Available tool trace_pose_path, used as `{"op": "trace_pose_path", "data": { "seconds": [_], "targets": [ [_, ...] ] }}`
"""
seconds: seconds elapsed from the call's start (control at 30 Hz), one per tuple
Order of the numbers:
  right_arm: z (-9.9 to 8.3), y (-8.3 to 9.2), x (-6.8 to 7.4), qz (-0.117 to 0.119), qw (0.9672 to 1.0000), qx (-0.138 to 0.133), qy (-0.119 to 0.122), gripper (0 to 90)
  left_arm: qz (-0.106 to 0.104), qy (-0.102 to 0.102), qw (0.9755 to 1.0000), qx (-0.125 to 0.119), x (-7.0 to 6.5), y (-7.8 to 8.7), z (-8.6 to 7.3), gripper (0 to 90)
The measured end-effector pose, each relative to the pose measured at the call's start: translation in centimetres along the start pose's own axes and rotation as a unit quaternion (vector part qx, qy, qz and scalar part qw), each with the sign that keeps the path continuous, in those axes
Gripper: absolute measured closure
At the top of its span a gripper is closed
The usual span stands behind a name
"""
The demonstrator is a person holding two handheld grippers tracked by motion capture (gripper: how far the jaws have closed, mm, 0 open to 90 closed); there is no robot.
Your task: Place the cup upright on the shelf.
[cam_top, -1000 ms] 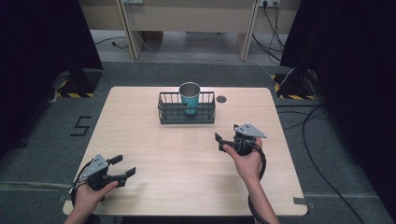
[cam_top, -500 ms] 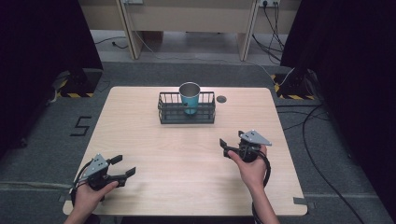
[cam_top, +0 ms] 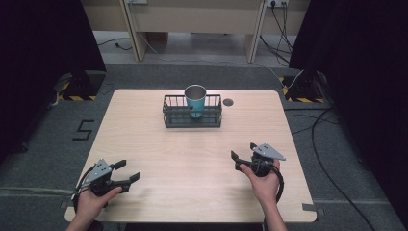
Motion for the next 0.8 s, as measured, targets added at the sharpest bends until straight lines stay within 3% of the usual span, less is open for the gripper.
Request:
{"op": "trace_pose_path", "data": {
  "seconds": [0.3, 0.8],
  "targets": [
    [-1.2, 0.2, 0.0, 0.003, 1.0000, 0.001, -0.002, 15.8, 0.001, 0.000, 1.0000, 0.000, 0.0, 0.0, 0.0, 19.1],
    [-1.7, 0.1, -0.2, 0.000, 1.0000, 0.002, -0.006, 15.8, -0.004, 0.000, 1.0000, 0.000, -0.1, -0.1, 0.0, 19.5]
  ]
}}
Point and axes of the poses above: each handheld gripper's, and its own axes: y roughly backward along the jaws, z roughly out of its top, x roughly to its left, the point moved 8 cm from there along -y, roughly forward along the jaws, and after that the axes turned 7 degrees about -y, right-handed, at the moved point
